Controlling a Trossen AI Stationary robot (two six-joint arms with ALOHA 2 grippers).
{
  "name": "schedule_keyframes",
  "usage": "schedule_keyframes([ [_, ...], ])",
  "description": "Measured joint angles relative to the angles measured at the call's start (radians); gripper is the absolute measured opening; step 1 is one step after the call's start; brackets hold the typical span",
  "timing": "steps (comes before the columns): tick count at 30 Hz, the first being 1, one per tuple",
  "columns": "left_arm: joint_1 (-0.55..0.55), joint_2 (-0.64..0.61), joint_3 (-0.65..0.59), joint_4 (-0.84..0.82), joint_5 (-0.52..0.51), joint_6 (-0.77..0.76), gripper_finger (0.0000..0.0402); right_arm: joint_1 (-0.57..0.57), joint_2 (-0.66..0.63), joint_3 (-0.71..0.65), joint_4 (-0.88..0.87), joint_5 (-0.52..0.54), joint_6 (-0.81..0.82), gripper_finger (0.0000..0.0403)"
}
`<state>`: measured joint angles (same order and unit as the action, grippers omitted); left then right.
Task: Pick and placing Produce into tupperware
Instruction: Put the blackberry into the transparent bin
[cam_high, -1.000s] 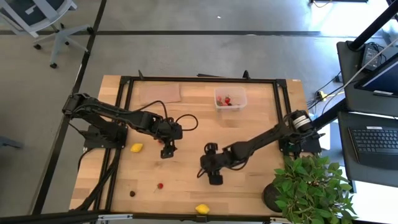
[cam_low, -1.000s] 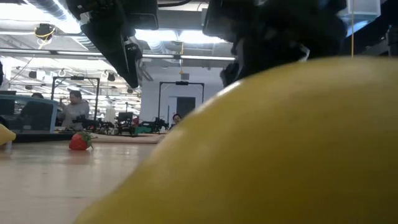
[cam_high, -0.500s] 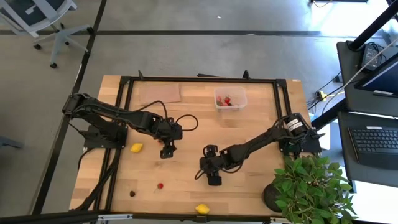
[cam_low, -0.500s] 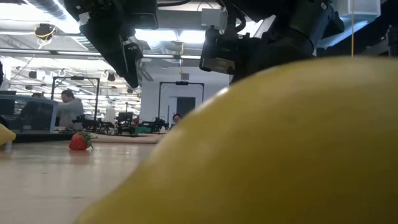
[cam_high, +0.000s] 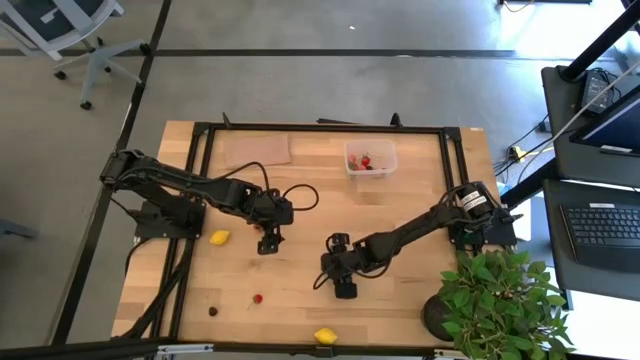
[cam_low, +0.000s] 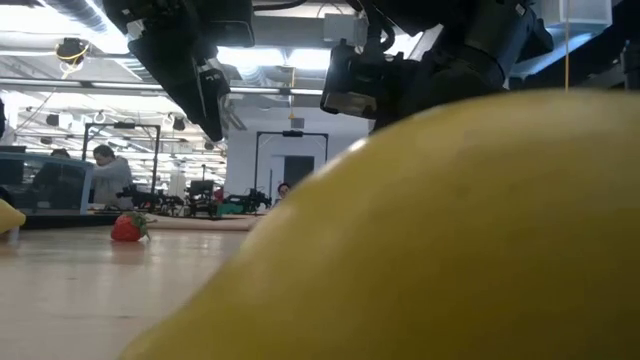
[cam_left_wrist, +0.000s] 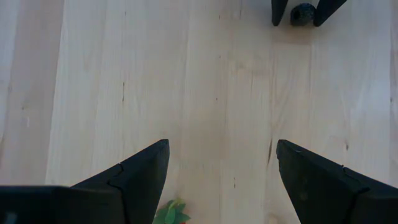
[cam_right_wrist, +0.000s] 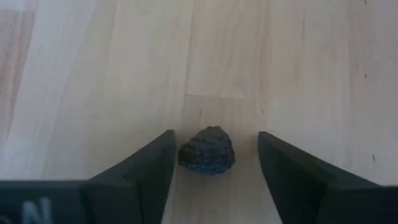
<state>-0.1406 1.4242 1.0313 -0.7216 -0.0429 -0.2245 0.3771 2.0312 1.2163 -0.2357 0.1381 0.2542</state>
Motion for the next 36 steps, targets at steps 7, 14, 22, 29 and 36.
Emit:
schedule_keyframes([
  [7,0.0,0.0,0.0,0.0,0.0,0.0,0.0286,0.001,0.001,0.0,0.001,-0.004,-0.024,0.0137],
  [14,0.0,-0.002,0.0,0.051,0.011,0.015,0.0286,0.001,0.001,0.0,0.001,-0.002,0.003,0.0115],
  [22,0.003,-0.21,0.0,0.325,0.106,0.114,0.0286,-0.015,0.007,0.04,-0.021,-0.007,0.102,0.0119],
  [29,0.011,-0.534,-0.04,0.416,-0.139,0.157,0.0286,-0.092,0.007,0.206,-0.068,0.003,-0.036,0.0114],
  [36,0.006,-0.863,-0.346,0.657,-0.216,0.148,0.0286,-0.219,-0.004,0.394,-0.158,-0.005,-0.11,0.0115],
])
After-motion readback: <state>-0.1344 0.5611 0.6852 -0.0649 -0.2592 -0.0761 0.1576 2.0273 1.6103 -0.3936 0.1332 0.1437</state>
